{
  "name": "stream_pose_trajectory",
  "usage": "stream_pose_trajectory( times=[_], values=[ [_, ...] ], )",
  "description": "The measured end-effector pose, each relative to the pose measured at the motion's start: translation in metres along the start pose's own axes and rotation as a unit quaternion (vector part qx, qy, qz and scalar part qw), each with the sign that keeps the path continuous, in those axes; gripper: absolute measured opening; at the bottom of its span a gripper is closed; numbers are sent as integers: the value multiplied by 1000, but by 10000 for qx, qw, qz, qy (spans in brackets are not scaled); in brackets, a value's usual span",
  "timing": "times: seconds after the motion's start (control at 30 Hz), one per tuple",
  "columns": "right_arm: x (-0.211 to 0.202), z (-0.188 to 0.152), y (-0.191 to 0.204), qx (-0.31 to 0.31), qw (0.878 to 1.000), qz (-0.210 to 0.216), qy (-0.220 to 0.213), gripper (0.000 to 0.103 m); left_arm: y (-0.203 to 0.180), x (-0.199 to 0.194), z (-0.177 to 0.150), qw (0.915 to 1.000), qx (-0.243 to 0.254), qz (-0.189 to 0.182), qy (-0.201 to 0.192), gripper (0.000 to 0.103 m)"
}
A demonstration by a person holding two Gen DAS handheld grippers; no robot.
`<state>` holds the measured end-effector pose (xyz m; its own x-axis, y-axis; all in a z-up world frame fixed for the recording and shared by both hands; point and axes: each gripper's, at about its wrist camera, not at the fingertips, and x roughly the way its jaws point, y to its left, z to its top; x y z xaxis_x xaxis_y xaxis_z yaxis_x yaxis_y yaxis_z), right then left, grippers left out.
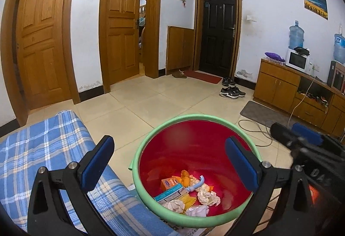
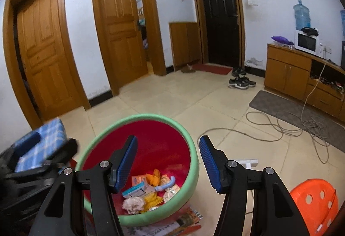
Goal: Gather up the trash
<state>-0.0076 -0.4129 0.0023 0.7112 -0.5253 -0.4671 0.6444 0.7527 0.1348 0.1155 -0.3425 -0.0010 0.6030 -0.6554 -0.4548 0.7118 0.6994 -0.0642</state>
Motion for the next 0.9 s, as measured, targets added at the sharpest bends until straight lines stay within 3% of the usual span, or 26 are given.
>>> stream_pose_trajectory(
  times=[0.13, 0.5, 0.9],
  values=[
    [-7, -2, 4, 37, 9995, -135, -283, 61, 2, -2, 0, 10000, -56, -5, -41, 101],
    [6, -6, 11, 148, 9994, -277, -154, 60, 8, 3, 1, 9996, -233, 102, 109, 101],
    [7, -9, 9, 241, 9991, -296, -181, 60, 3, 1, 0, 9997, -102, 226, 41, 101]
  ],
)
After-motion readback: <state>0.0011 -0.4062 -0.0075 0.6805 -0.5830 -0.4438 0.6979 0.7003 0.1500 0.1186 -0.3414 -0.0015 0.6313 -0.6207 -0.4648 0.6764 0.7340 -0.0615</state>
